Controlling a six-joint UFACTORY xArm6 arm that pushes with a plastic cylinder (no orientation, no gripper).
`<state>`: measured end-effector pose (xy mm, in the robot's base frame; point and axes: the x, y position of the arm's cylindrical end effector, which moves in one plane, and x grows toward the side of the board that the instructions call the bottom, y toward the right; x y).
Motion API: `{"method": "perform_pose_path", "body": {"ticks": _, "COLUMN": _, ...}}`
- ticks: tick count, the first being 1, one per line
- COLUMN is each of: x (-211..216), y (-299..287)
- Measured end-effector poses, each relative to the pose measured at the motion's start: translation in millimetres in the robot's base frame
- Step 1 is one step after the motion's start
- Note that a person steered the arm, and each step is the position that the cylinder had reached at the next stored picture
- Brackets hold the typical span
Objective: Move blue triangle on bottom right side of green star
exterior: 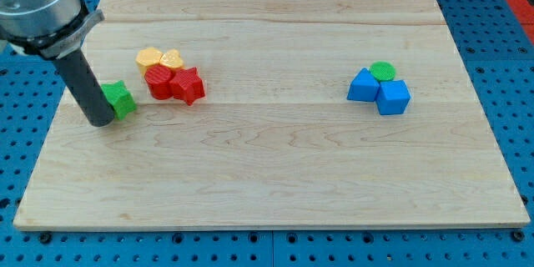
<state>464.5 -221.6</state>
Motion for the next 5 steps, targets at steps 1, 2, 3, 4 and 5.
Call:
{"method": "perform_pose_path", "body": {"ticks": 1, "x": -12, "y": 0}}
{"method": "perform_pose_path", "body": {"ticks": 2, "x": -25, "y": 10}}
{"method": "perform_pose_path", "body": {"ticks": 3, "x": -33, "y": 21}}
{"method": "perform_pose_path", "body": {"ticks": 4, "x": 15, "y": 14}}
{"method": "perform_pose_path", "body": {"ticks": 5, "x": 35, "y": 75}}
